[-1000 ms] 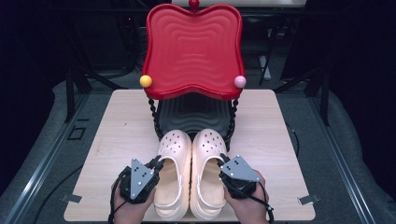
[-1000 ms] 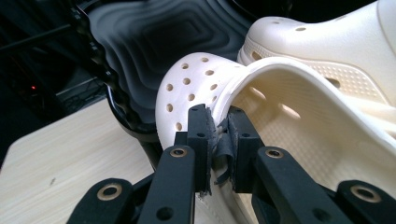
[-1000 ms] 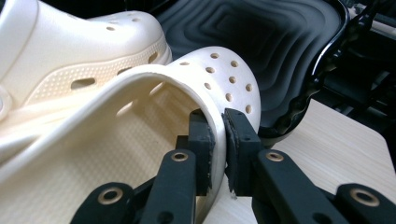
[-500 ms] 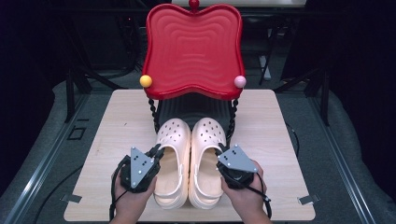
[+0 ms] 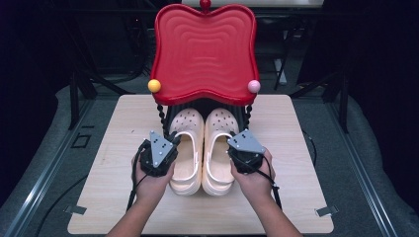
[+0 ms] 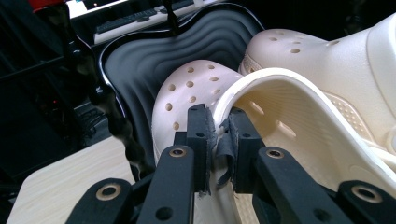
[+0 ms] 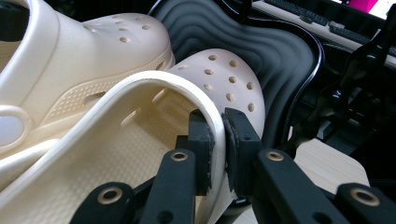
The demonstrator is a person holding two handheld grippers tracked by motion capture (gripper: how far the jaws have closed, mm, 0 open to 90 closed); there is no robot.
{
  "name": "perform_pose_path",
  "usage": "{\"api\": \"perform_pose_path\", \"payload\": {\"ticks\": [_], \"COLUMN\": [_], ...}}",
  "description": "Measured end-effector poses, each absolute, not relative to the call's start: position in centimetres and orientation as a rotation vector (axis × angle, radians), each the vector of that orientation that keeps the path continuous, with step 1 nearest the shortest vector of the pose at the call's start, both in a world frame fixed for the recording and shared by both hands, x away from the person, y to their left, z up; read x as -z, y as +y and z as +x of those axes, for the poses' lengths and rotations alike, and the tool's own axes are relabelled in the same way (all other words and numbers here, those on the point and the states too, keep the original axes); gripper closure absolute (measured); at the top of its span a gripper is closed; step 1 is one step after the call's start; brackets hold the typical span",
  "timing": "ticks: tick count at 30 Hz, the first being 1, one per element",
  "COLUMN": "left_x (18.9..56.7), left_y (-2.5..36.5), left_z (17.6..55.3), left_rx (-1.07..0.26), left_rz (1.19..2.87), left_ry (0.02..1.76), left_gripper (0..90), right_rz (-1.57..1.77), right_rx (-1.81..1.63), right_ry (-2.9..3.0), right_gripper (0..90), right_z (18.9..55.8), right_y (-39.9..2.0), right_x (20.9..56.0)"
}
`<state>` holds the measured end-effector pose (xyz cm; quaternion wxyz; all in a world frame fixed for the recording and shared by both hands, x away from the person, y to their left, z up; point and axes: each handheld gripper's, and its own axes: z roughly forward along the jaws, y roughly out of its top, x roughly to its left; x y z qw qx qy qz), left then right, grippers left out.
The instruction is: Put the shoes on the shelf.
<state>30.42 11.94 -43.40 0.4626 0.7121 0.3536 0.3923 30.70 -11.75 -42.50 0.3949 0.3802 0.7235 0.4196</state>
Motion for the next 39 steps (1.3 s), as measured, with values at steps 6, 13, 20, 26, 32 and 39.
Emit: {"api": "perform_pose_path", "payload": {"ticks": [6, 13, 20, 26, 32, 39], "left_x": [43.5, 43.6, 43.8, 44.0, 45.0, 45.2], "left_y": [11.3, 10.4, 10.3, 10.3, 10.2, 10.3], "left_z": [32.1, 33.7, 35.0, 35.9, 36.0, 35.7], "left_rx": [-0.955, -0.976, -0.961, -0.952, -0.937, -0.964], "left_rz": [1.726, 1.732, 1.69, 1.665, 1.679, 1.699], "left_ry": [0.885, 0.87, 0.882, 0.89, 0.891, 0.887], "left_gripper": [81.6, 81.6, 81.6, 81.0, 79.8, 77.6], "right_rz": [0.957, 0.96, 1.011, 1.026, 1.021, 1.002], "right_rx": [-1.054, -1.054, -1.1, -1.119, -1.093, -1.08], "right_ry": [1.81, 1.768, 1.743, 1.71, 1.725, 1.735], "right_gripper": [81.4, 80.9, 80.3, 80.0, 78.7, 75.5], "right_z": [32.1, 33.8, 35.1, 35.9, 36.2, 35.7], "right_y": [-11.5, -11.0, -11.1, -10.9, -11.0, -10.8], "right_x": [42.6, 42.8, 42.7, 43.0, 43.7, 44.4]}}
